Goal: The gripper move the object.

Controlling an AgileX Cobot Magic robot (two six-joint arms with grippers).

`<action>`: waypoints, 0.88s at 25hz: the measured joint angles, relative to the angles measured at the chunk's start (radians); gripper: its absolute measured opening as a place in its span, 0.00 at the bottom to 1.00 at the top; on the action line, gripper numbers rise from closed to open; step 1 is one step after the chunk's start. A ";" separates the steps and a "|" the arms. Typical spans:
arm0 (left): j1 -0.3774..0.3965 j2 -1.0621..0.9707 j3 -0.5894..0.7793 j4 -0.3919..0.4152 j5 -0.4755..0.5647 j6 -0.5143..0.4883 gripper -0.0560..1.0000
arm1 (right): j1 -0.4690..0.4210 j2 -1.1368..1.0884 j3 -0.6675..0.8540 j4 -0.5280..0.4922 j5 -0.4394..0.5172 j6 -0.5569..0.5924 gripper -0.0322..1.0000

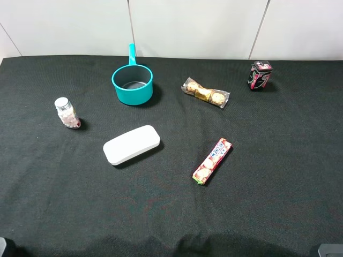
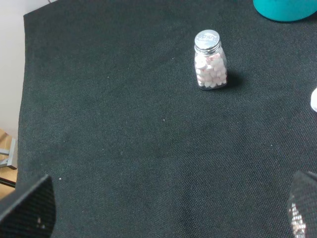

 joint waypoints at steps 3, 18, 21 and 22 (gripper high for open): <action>0.000 0.000 0.000 0.000 0.000 0.000 0.99 | 0.000 0.097 -0.032 0.014 -0.003 -0.050 0.70; 0.000 0.000 0.000 0.000 0.000 0.000 0.99 | 0.096 0.473 -0.112 0.108 -0.049 -0.204 0.70; 0.000 0.000 0.000 0.000 0.000 0.000 0.99 | 0.154 0.528 -0.112 0.104 -0.073 -0.214 0.70; 0.000 0.000 0.000 0.000 0.000 0.000 0.99 | 0.174 0.547 -0.112 0.104 -0.083 -0.223 0.70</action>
